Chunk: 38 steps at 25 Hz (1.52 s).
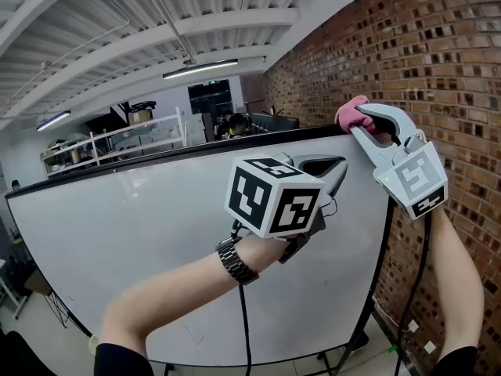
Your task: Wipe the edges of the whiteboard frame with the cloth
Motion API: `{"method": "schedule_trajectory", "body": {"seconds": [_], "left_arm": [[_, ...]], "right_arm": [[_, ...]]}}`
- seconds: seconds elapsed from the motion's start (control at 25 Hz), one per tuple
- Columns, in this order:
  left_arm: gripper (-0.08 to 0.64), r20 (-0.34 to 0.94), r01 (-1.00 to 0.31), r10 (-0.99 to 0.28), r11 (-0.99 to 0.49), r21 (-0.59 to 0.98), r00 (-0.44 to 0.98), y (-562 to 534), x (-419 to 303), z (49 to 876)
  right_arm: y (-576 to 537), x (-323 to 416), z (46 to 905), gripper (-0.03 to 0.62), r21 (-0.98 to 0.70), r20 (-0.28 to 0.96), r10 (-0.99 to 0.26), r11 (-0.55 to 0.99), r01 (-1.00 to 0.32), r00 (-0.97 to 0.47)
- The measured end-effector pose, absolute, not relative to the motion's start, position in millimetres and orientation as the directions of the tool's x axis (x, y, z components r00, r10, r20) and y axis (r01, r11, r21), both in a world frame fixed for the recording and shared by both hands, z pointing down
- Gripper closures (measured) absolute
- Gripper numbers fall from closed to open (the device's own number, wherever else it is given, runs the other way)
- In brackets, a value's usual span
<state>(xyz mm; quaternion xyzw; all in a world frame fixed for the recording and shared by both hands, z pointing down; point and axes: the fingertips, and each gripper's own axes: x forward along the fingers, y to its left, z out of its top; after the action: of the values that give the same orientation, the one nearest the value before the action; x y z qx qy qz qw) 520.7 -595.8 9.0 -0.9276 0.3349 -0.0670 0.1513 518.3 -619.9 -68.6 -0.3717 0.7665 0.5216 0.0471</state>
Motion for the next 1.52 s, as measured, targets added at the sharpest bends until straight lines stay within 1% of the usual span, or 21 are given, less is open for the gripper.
{"method": "schedule_trajectory", "body": {"seconds": [0.2,0.56,0.76,1.0,1.2,1.32,1.52], "left_arm": [[0.558,0.005,-0.653,-0.687,-0.694,-0.304,0.727,-570,454,10],[0.558,-0.022,-0.754,-0.792,-0.572,-0.323,0.610,-541,355,4],[0.557,-0.045,-0.793,-0.829,-0.516,-0.325,0.558,-526,320,-3],[0.558,-0.074,-0.822,-0.855,-0.464,-0.331,0.513,-504,289,-9],[0.558,-0.095,-0.845,-0.869,-0.438,-0.307,0.485,-484,253,-5],[0.557,-0.114,-0.861,-0.872,-0.437,-0.260,0.477,-463,237,-2],[0.557,-0.121,-0.888,-0.901,-0.375,-0.266,0.417,-416,203,0]], "right_arm": [[-586,455,-65,0.514,0.803,-0.452,-0.493,0.138,-0.580,-0.743],[-556,385,-67,0.514,0.807,-0.446,-0.464,0.161,-0.568,-0.765],[-545,361,-66,0.514,0.805,-0.437,-0.478,0.171,-0.568,-0.762],[-528,316,-64,0.514,0.848,-0.347,-0.500,0.194,-0.494,-0.793],[-512,275,-64,0.514,0.869,-0.300,-0.518,0.199,-0.454,-0.801],[-496,259,-65,0.514,0.879,-0.278,-0.509,0.207,-0.430,-0.814],[-457,234,-68,0.514,0.877,-0.258,-0.498,0.238,-0.417,-0.828]]}}
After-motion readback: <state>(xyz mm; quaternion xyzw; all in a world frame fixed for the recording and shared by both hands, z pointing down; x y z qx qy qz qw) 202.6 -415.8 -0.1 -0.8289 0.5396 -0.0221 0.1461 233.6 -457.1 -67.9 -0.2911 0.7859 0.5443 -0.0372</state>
